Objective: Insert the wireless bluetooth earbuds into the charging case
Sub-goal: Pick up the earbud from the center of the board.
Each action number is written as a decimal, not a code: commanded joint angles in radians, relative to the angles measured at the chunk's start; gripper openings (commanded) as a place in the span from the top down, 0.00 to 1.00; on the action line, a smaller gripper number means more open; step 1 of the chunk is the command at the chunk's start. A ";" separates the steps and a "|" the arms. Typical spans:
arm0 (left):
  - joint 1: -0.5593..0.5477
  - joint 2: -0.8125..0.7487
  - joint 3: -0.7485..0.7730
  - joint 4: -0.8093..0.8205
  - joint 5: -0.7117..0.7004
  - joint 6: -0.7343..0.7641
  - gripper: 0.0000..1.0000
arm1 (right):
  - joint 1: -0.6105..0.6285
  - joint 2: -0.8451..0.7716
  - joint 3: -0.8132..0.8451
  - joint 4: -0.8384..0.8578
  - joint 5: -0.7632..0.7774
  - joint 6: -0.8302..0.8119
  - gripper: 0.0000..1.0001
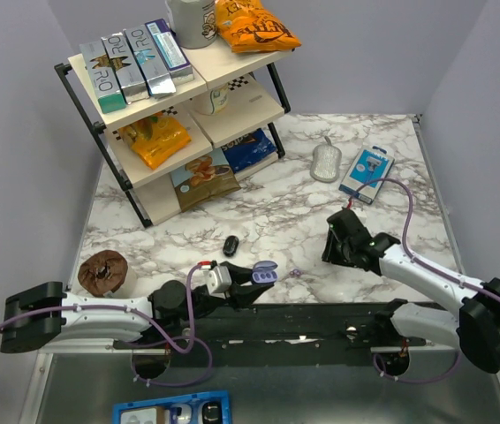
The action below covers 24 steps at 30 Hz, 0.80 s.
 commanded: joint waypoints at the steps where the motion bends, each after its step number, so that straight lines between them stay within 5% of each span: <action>1: -0.005 0.020 -0.131 0.056 -0.008 -0.004 1.00 | 0.000 0.019 -0.018 -0.028 0.063 0.052 0.52; 6: -0.005 0.034 -0.136 0.067 -0.004 -0.010 1.00 | 0.001 0.022 -0.015 0.002 0.053 0.026 0.52; 12: -0.005 0.031 -0.141 0.054 -0.022 -0.021 1.00 | 0.087 -0.059 -0.018 0.126 -0.149 -0.111 0.43; 16: -0.005 0.021 -0.136 0.030 -0.036 -0.026 1.00 | 0.101 0.042 0.017 0.162 -0.294 -0.158 0.44; 24: -0.005 0.003 -0.125 -0.024 -0.053 -0.038 1.00 | 0.107 0.209 0.047 0.231 -0.351 -0.175 0.48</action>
